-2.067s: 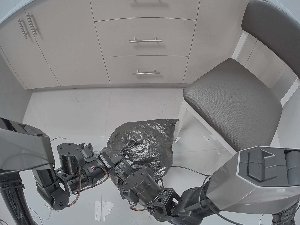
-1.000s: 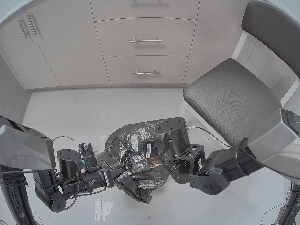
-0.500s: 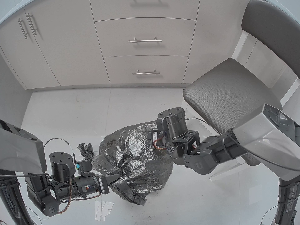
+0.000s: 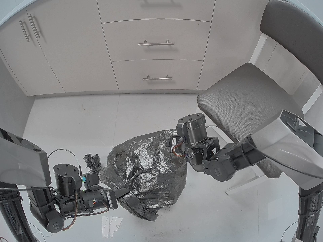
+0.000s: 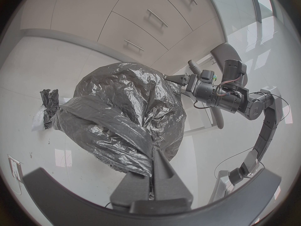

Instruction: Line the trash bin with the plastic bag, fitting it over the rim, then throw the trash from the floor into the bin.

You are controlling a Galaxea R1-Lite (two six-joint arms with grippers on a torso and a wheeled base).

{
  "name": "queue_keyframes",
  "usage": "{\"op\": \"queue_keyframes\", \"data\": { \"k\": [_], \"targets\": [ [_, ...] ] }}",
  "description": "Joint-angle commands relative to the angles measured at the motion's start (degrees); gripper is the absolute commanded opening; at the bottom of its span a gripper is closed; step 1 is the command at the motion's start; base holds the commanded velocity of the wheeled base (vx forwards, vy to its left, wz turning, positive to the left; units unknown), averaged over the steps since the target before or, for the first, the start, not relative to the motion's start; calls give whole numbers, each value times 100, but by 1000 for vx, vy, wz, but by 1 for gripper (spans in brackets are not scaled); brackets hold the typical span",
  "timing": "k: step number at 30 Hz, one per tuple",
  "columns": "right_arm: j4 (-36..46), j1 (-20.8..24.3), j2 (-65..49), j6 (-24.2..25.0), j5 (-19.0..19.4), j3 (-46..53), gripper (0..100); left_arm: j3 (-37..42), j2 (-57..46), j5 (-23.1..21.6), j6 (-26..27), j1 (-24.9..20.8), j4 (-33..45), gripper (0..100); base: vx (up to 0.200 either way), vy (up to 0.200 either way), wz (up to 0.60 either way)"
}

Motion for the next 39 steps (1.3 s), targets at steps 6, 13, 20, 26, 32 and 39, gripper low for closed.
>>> {"op": "queue_keyframes", "data": {
  "k": [6, 13, 20, 26, 32, 39],
  "targets": [
    [37, -78, 34, 84, 770, -2, 100, -23, 17, -1, -23, 1, -1, 0, 0, 0, 0],
    [11, -78, 201, 67, 805, -55, 100, -14, 17, -1, -32, 10, -1, 0, 0, 0, 0],
    [2, -78, 201, 58, 797, -20, 0, -6, 17, -1, -32, 10, -1, 0, 0, 0, 0],
    [2, 1, 201, 58, 770, 15, 0, -6, 17, -1, -32, 1, -1, 0, 0, 0, 0],
    [11, 177, 183, 58, 753, 77, 0, -23, 17, -1, -32, 1, -1, 0, 0, 0, 0],
    [-16, 774, 121, 40, 726, 490, 0, -137, 44, 8, -251, 1, -1, 0, 0, 0, 0]
  ]
}}
